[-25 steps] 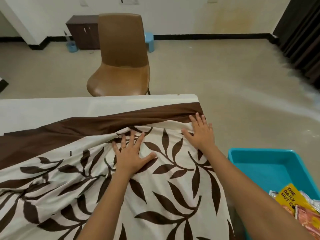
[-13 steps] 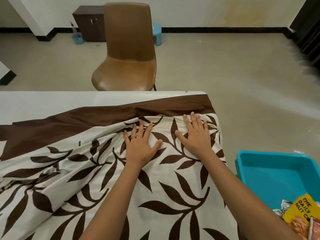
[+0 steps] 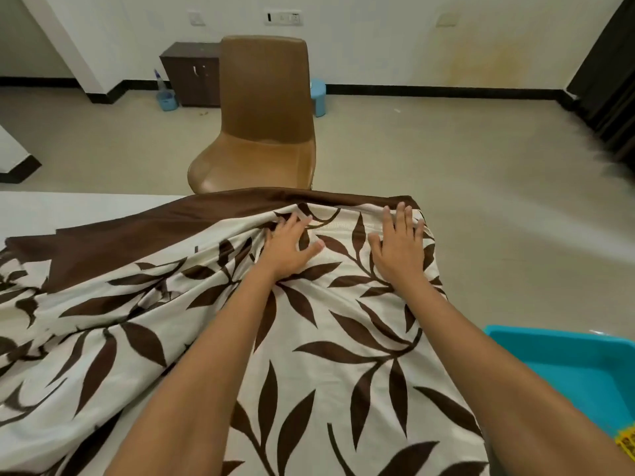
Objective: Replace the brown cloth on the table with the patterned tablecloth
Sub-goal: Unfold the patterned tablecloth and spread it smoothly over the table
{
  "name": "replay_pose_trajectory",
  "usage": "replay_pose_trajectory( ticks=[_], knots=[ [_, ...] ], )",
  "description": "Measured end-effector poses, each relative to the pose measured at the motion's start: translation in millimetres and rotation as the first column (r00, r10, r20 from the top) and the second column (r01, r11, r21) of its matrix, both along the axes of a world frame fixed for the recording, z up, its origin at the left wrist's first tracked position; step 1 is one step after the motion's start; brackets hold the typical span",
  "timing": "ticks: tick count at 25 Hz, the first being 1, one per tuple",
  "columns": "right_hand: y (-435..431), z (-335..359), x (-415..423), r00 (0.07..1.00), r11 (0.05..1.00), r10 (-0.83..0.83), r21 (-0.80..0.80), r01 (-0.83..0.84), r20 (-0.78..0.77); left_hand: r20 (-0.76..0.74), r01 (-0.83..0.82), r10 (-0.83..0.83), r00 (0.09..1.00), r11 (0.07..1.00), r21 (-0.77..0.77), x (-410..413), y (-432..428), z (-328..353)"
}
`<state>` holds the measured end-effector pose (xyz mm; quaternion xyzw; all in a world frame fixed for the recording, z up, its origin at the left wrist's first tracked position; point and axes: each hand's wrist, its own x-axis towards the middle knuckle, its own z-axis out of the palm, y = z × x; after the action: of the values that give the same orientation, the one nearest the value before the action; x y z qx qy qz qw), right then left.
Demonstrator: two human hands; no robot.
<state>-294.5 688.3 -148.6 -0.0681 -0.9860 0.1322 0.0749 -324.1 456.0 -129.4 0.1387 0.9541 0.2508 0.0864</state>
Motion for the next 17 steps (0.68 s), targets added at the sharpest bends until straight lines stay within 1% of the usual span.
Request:
replay_pose_trajectory(
  ticks=[1,2,3,4,6,7,8,10,11,12,13,14,15,16,17],
  knots=[
    [-8.5,6.6,18.9,0.998,0.998,0.041,-0.055,-0.043,-0.037,-0.104,-0.051,0.062,0.993,0.992,0.112,21.7,-4.3,5.8],
    [-19.4,12.3,45.5,0.994,0.988,0.097,-0.12,-0.101,-0.042,-0.206,-0.111,0.147,0.968,0.978,0.174,51.6,-11.2,9.5],
    [-30.4,15.1,76.8,0.989,0.976,0.146,-0.16,-0.146,-0.011,-0.267,-0.181,0.223,0.938,0.968,0.174,85.7,-21.0,11.2],
    [-40.2,15.9,110.0,0.982,0.972,0.181,-0.16,-0.171,0.049,-0.285,-0.258,0.281,0.917,0.959,0.116,122.9,-34.1,9.4],
    [-53.1,4.4,168.6,0.973,0.984,0.178,-0.053,-0.172,0.145,-0.218,-0.378,0.349,0.911,0.92,-0.108,192.4,-61.7,-1.7],
    [-55.2,-2.8,187.6,0.975,0.988,0.153,-0.002,-0.155,0.162,-0.166,-0.388,0.359,0.919,0.897,-0.21,217.4,-73.5,-8.8],
    [-54.8,-9.9,196.7,0.978,0.991,0.128,0.021,-0.133,0.166,-0.123,-0.37,0.349,0.929,0.888,-0.273,232.1,-81.9,-15.3],
    [-55.0,-13.6,194.5,0.982,0.995,0.094,0.021,-0.099,0.164,-0.074,-0.282,0.272,0.959,0.906,-0.316,235.1,-91.8,-20.9],
    [-56.4,-9.2,192.1,0.983,0.997,0.07,0.019,-0.074,0.168,-0.048,-0.227,0.223,0.974,0.928,-0.295,229.7,-94.5,-18.5],
    [-59.9,-2.8,194.5,0.987,0.999,0.035,0.014,-0.038,0.159,-0.006,-0.178,0.182,0.983,0.956,-0.235,225.7,-99.0,-12.5],
    [-63.9,3.4,201.9,0.989,1.0,0.005,-0.01,-0.004,0.146,0.032,-0.157,0.162,0.986,0.98,-0.125,223.8,-104.1,-5.0],
    [-69.9,10.4,217.1,0.991,0.999,0.005,-0.054,0.002,0.133,0.043,-0.174,0.173,0.984,0.985,0.011,227.4,-111.4,1.8],
    [-77.7,16.2,240.9,0.991,0.994,0.037,-0.106,-0.024,0.127,0.02,-0.207,0.206,0.978,0.972,0.112,238.3,-120.8,8.8],
    [-86.9,21.1,269.7,0.987,0.987,0.083,-0.148,-0.063,0.137,-0.033,-0.237,0.245,0.969,0.961,0.144,254.0,-130.1,13.6],
    [-99.1,25.2,304.3,0.979,0.982,0.123,-0.164,-0.096,0.163,-0.089,-0.259,0.269,0.959,0.96,0.111,276.6,-139.7,15.7]
  ],
)
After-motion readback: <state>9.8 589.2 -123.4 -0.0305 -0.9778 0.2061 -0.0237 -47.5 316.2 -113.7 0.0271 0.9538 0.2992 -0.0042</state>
